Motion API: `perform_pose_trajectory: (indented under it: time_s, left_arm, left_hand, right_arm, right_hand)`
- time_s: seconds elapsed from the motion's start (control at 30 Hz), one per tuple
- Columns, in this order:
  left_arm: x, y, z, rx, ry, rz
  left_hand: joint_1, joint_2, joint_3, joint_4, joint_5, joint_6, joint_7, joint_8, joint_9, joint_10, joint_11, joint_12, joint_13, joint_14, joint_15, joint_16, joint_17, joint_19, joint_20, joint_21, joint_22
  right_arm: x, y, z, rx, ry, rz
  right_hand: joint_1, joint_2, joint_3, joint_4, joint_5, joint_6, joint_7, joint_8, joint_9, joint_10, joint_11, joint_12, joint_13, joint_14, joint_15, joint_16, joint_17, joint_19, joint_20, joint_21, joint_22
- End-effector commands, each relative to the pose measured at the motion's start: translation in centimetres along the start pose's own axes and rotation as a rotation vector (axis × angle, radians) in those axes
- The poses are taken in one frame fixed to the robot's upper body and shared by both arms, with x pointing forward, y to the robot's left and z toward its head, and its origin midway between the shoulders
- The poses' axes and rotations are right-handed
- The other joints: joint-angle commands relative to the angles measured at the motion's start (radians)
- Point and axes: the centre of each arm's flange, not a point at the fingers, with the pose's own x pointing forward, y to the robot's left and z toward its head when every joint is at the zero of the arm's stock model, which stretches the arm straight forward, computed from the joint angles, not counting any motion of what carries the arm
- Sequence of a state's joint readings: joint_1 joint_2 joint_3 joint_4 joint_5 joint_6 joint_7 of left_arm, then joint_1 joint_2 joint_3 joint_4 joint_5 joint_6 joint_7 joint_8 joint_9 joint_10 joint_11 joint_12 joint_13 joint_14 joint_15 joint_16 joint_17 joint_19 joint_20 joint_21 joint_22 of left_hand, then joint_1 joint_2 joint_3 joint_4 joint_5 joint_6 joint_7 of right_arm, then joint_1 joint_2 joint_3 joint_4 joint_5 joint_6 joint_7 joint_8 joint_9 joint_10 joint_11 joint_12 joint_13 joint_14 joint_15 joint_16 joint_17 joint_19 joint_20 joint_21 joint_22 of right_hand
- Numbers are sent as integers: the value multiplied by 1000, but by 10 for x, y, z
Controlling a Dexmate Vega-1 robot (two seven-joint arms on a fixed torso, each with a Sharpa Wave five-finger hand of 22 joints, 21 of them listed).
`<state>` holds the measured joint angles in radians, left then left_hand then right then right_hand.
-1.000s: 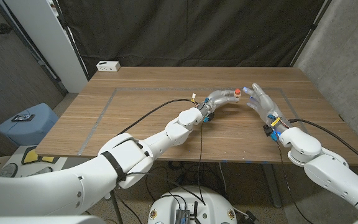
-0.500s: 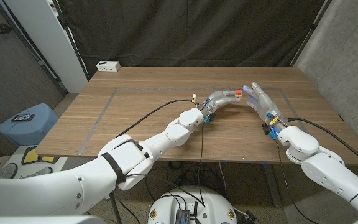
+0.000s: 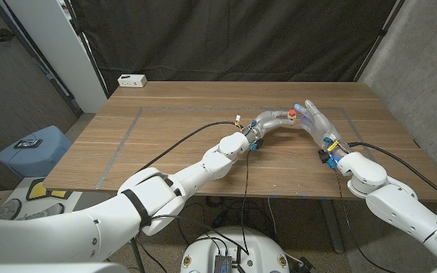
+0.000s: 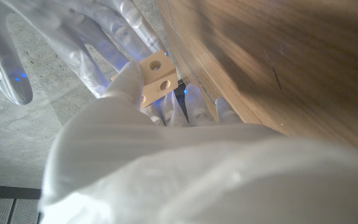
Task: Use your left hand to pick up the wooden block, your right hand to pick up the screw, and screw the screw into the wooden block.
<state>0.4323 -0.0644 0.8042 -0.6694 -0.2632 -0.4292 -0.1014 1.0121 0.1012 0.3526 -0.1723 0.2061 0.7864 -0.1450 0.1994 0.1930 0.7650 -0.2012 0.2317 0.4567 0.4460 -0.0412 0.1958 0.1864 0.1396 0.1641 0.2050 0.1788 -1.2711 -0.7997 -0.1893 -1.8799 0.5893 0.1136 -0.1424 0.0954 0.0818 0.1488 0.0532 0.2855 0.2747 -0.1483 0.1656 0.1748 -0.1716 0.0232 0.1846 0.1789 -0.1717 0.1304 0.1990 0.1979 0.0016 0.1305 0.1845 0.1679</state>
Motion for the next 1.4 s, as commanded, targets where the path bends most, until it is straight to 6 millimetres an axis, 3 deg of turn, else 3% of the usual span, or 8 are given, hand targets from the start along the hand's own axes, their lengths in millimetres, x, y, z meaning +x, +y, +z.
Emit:
perform_pose_trajectory:
  time_s: [0.03,0.2,0.73,1.4]
  left_arm:
    - [-2,-1,1,5,-2,5]
    - [-3,-1,2,5,-4,7]
    - [-7,-1,1,-1,-3,10]
    - [-10,1,-1,-18,3,18]
  left_hand:
    - [15,4,0,5,7,1,-5,-2,3,15,-13,7,16,6,-58,2,0,-3,-1,2,5]
    - [16,5,-1,7,7,-2,-14,-3,3,11,-13,7,16,5,-58,2,0,-2,-1,2,5]
    - [19,7,-3,9,6,-7,-9,-4,2,7,-13,7,17,2,-56,3,0,-3,2,2,5]
    - [1,4,-16,22,1,1,-45,0,2,15,-14,9,19,8,-52,10,1,-3,0,2,5]
  right_arm:
    - [3,3,-3,9,-1,13]
    - [3,4,-3,8,-2,17]
    - [-1,9,-4,8,-4,21]
    - [-3,13,-6,15,4,25]
  right_hand:
    - [0,3,3,4,7,-1,-3,9,1,-80,10,-1,3,-131,-1,-2,3,-7,5,0,3]
    - [-1,3,2,4,7,2,-2,11,1,-81,10,0,3,-131,0,-1,3,-7,5,0,3]
    - [-2,3,2,5,7,11,-1,16,1,-81,11,1,3,-130,0,0,3,-5,4,2,3]
    - [-2,5,2,6,8,29,-3,23,2,-75,8,5,3,-127,-3,2,4,-2,1,4,3]
